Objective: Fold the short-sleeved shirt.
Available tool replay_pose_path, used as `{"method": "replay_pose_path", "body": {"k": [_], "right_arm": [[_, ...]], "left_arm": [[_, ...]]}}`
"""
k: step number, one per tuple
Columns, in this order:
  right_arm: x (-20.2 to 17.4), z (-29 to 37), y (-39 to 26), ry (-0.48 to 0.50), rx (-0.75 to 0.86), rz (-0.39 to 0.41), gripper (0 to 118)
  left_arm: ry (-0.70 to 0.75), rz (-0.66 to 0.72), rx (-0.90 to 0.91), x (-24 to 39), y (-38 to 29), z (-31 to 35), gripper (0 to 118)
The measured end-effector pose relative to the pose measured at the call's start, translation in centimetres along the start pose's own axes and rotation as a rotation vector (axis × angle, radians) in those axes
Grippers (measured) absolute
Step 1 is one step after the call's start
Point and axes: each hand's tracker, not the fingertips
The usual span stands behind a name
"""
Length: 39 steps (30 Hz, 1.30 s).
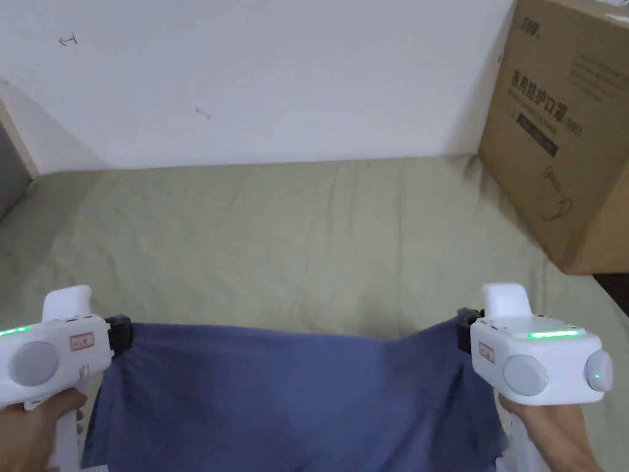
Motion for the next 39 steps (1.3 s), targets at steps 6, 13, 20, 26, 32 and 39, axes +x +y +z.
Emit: {"method": "replay_pose_path", "body": {"k": [6,13,20,26,32,39], "right_arm": [[-0.6,5.4,9.6,0.013,0.241,0.016,1],[-1.7,10.8,21.4,0.014,0.464,0.015,1],[-1.3,12.5,31.3,0.034,0.621,-0.002,1],[-1.2,10.8,34.3,0.039,0.651,0.025,1],[-1.2,6.5,32.1,0.055,0.621,0.026,1],[-1.5,0.1,25.9,0.093,0.491,0.034,1]], "left_arm": [[0.010,-0.012,0.197,0.5,7.3,6.1,1],[0.034,-0.073,0.395,2.9,17.0,12.7,1],[0.080,-0.111,0.507,5.6,25.0,14.9,1],[0.110,-0.132,0.554,6.4,28.6,12.8,1],[0.122,-0.143,0.533,5.7,28.1,7.7,1],[0.119,-0.123,0.426,3.6,23.0,0.2,1]]}}
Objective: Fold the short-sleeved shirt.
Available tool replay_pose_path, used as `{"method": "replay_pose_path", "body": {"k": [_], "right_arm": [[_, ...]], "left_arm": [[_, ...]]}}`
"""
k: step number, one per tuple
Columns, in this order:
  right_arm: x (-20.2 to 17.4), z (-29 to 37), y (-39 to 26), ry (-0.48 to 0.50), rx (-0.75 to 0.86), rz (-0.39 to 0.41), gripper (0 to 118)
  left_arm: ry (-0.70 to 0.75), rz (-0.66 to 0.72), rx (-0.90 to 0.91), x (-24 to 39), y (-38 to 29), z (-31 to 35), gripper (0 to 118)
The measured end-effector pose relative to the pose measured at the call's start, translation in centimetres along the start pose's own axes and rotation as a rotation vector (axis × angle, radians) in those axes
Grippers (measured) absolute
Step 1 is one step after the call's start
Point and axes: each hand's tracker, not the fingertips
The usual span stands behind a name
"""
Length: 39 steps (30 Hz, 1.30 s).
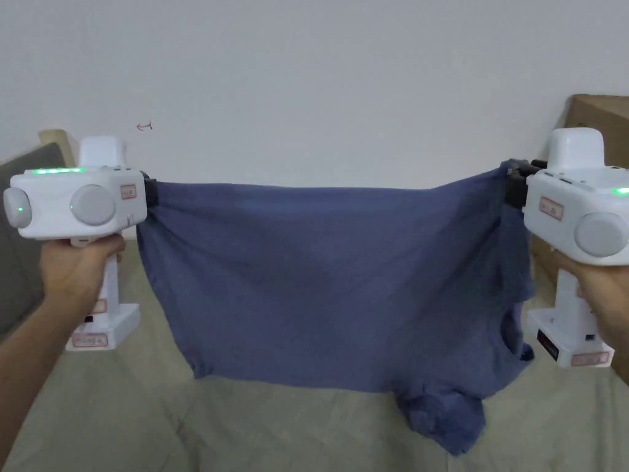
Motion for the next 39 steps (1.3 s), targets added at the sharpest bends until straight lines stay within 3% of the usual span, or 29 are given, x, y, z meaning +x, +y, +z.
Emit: {"method": "replay_pose_path", "body": {"k": [6,12,24,39], "right_arm": [[0.3,-0.2,-8.2,0.026,-0.128,-0.050,1],[0.6,3.1,-14.5,0.046,-0.229,-0.111,1],[-0.8,18.8,-23.2,0.126,-0.367,-0.168,1],[-1.9,32.5,-33.1,0.104,-0.590,-0.232,1]], "left_arm": [[-0.013,0.022,-0.107,-1.0,-8.7,-0.8,1],[-0.041,0.065,-0.199,-2.4,-16.3,2.5,1],[-0.030,0.055,-0.385,-6.4,-29.7,13.8,1],[0.013,0.107,-0.576,-8.9,-40.4,23.3,1]]}}
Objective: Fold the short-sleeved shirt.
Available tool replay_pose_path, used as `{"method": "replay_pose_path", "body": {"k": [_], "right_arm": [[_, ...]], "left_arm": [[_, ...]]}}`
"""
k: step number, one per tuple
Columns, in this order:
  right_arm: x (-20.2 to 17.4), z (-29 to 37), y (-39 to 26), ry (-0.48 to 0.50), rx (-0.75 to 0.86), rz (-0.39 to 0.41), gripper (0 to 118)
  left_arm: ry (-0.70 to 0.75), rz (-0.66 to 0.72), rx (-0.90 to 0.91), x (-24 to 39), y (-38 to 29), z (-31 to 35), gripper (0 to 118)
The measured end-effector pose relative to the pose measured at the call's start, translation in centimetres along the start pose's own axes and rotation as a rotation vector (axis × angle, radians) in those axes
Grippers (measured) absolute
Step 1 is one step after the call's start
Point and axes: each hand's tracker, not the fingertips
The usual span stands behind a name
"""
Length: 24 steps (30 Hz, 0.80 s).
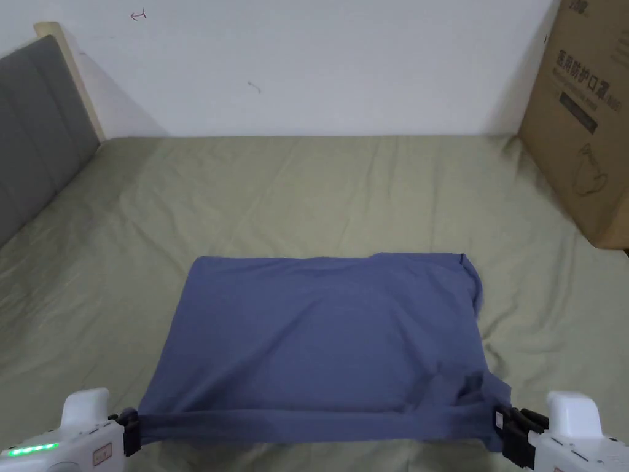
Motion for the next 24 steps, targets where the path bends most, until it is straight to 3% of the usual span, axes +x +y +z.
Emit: {"method": "replay_pose_path", "body": {"k": [9,13,14,15,16,17,18,19,24], "right_arm": [[1.1,-3.3,-4.9,-0.091,-0.196,-0.086,1],[0.2,-3.7,-4.6,-0.132,-0.203,-0.073,2],[-0.3,-3.4,-4.2,-0.142,-0.196,-0.054,2],[-0.7,-3.0,-3.7,-0.153,-0.181,-0.034,12],[-1.2,-2.6,-3.0,-0.165,-0.168,-0.011,31],[-1.5,-2.2,-2.2,-0.157,-0.154,0.003,67],[-1.9,-1.8,-1.2,-0.145,-0.133,0.017,97],[-2.4,-1.2,-0.1,-0.128,-0.086,0.027,113],[-5.7,2.8,6.1,-0.101,0.192,0.061,114]], "left_arm": [[0.035,0.025,-0.128,-0.2,-3.7,-2.2,3],[0.044,0.048,-0.128,0.3,-3.0,-1.6,11],[0.028,0.068,-0.146,0.5,-2.8,-1.3,29],[0.026,0.087,-0.142,0.7,-2.4,-0.6,50],[0.023,0.097,-0.118,0.9,-2.0,0.2,69],[-0.001,0.101,-0.082,1.1,-1.5,1.1,89],[-0.036,0.091,-0.010,1.5,-0.7,2.4,93],[-0.051,0.091,0.048,2.0,0.1,3.7,94],[-0.113,0.035,0.286,5.2,4.9,9.6,94]]}}
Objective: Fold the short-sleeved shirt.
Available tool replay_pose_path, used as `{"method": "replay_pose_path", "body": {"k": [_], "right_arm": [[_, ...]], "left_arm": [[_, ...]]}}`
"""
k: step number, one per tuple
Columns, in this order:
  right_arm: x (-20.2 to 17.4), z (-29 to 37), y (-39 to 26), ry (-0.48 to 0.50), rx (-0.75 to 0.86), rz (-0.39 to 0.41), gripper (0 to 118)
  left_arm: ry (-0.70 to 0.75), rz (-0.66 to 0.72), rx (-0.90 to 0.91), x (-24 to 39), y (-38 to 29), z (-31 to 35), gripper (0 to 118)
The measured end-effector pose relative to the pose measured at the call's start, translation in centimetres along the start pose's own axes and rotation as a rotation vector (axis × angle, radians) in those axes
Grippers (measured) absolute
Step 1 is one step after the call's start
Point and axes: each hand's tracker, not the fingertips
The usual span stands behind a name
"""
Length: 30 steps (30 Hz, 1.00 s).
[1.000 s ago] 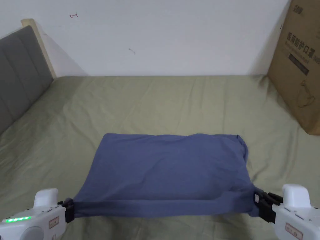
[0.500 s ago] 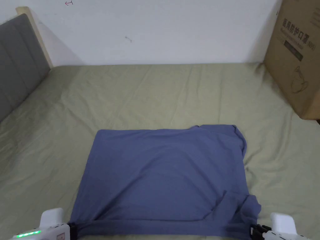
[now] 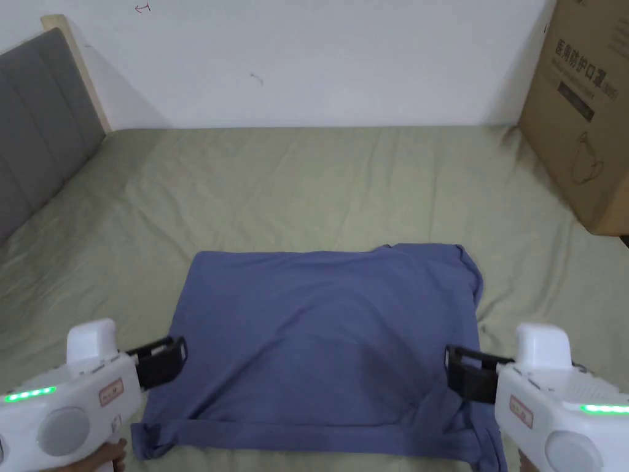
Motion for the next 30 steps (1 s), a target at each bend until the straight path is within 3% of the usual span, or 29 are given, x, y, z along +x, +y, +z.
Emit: {"method": "replay_pose_path", "body": {"k": [6,7,8,9,10,11,12,20,23,27,28,30], "right_arm": [[-3.1,3.4,5.2,-0.017,0.273,0.037,110],[-3.5,3.7,5.5,-0.023,0.299,0.048,104],[-3.8,4.0,5.7,-0.041,0.320,0.062,90],[-4.3,4.3,5.9,-0.061,0.342,0.078,69],[-4.6,4.5,5.9,-0.077,0.355,0.098,43],[-4.8,4.6,5.9,-0.090,0.360,0.109,6],[-5.0,4.7,5.9,-0.104,0.366,0.115,0],[-4.4,4.8,5.0,-0.103,0.355,0.095,0],[-4.0,4.7,4.6,-0.104,0.338,0.082,0],[-3.5,4.3,3.8,-0.109,0.311,0.075,0],[-3.4,4.2,3.6,-0.111,0.304,0.075,0],[-3.3,3.8,3.1,-0.117,0.289,0.072,0]], "left_arm": [[0.000,-0.092,0.262,4.4,3.7,3.4,92],[0.003,-0.095,0.291,4.9,3.9,3.7,91],[0.001,-0.090,0.327,5.3,4.0,4.0,89],[-0.006,-0.085,0.356,5.6,3.9,4.3,78],[-0.014,-0.087,0.380,5.8,3.8,4.6,56],[-0.035,-0.086,0.388,5.9,3.7,4.9,6],[-0.056,-0.092,0.387,5.9,3.7,4.8,0],[-0.034,-0.071,0.235,4.3,2.5,3.1,0],[-0.064,0.042,0.082,1.2,1.6,1.4,0],[0.033,0.081,-0.039,-2.5,-1.1,-0.3,0],[0.060,0.086,-0.083,-3.4,-1.7,-0.8,7],[0.110,0.158,-0.173,-5.1,-3.4,-2.1,74]]}}
